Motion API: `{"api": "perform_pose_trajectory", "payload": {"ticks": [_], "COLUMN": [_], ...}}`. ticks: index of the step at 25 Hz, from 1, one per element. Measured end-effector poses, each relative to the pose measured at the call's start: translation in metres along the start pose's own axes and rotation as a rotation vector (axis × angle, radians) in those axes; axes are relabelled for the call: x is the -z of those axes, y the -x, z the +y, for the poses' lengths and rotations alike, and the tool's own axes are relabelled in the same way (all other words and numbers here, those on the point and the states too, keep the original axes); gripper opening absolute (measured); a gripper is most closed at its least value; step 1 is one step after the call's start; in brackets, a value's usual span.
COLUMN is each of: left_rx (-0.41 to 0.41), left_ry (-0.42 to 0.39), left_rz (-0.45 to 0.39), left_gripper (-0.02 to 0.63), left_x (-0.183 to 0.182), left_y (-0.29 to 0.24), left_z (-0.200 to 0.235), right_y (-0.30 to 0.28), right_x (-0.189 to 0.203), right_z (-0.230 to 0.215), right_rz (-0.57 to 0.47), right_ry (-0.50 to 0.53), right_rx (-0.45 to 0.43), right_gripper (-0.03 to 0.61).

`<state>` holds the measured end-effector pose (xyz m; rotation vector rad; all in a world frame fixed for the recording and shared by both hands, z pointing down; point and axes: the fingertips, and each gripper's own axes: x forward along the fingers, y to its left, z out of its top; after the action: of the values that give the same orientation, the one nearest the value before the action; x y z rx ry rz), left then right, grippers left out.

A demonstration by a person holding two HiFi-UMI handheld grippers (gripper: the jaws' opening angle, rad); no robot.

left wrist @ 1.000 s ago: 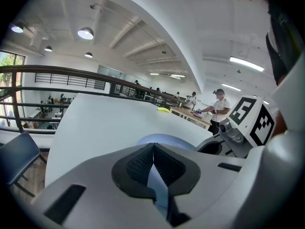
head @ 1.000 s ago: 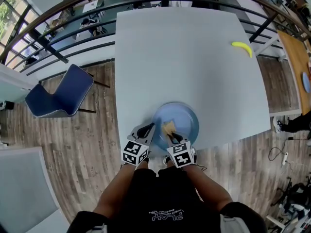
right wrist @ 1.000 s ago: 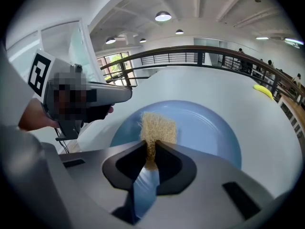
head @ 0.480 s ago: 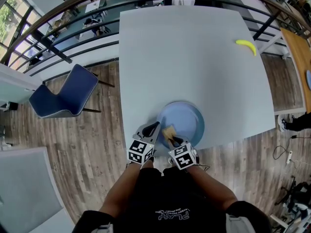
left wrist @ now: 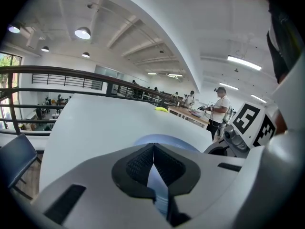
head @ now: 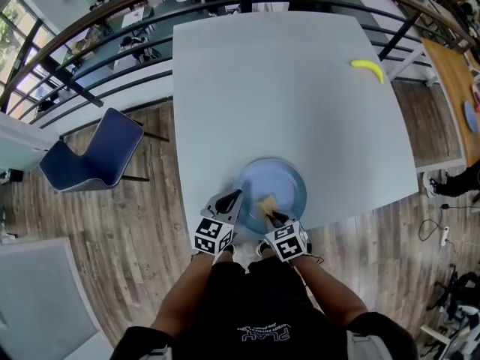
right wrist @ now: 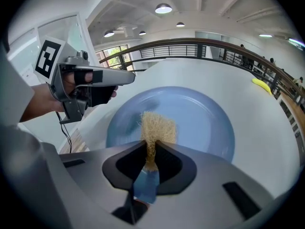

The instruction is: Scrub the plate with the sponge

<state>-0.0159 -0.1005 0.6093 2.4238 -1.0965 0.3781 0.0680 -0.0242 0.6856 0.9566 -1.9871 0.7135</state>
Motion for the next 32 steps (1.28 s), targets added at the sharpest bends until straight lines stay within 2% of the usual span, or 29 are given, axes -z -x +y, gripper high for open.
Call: {"api": "perform_pose_trajectory", "payload": {"ticks": [10, 16, 21, 25, 32], "left_rx": [0.014, 0.002, -0.013, -0.033, -0.057], "left_ry": [-0.025, -0.029, -0.019, 0.003, -0.002], "left_rz": [0.017, 0.013, 0.011, -0.025, -0.073], "left_gripper": [0.012, 0.012, 0.012, 0.012, 0.012], "left_x": [0.0, 0.0, -0.006, -0.019, -0.045], "left_y": [-0.002, 0.003, 0.004, 0.016, 0.033], "left_z": [-0.011, -0.006, -0.008, -0.009, -0.002], "right_y": [0.014, 0.012, 0.019, 0.03, 0.057], "right_x": [0.013, 0.009, -0.011, -0.029, -0.075], "right_z": [-0.054, -0.065, -0.075, -0.073, -0.064], "right_rz": [-0.03, -0.046, -0.108, -0.154, -0.299], "right_ry": [-0.07, -0.082, -0.069, -0.051, -0.037], "right_rx": [0.124, 0.157, 0.168, 0.171, 0.184], "right_gripper": [0.058, 0.058, 0.057, 0.057, 0.057]}}
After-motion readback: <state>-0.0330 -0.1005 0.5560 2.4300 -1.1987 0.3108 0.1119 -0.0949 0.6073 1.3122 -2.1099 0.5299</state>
